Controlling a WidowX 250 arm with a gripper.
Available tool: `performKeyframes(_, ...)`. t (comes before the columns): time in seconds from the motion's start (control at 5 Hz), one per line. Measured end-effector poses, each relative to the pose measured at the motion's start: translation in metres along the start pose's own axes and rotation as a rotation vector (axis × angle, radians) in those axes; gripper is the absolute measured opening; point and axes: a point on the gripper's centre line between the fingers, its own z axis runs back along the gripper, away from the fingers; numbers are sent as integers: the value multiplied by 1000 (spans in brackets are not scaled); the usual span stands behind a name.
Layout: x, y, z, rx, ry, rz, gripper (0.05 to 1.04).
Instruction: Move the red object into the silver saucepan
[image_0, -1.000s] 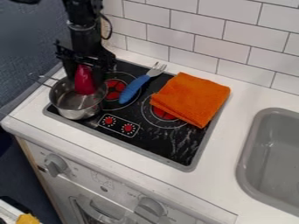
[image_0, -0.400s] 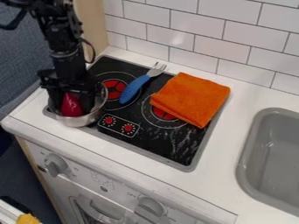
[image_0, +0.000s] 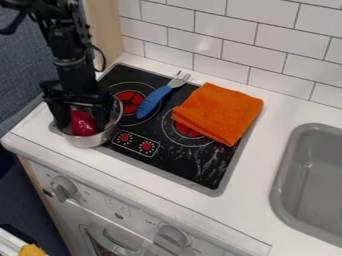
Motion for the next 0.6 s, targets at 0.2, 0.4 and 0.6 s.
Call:
performKeyframes(0.2, 9, -8, 11, -4, -42, -39, 1001)
performKeyframes(0.4, 20, -21, 47, -8, -118, -115, 1001)
performKeyframes(0.6, 25, -29, 58, -35, -123, -169, 1001)
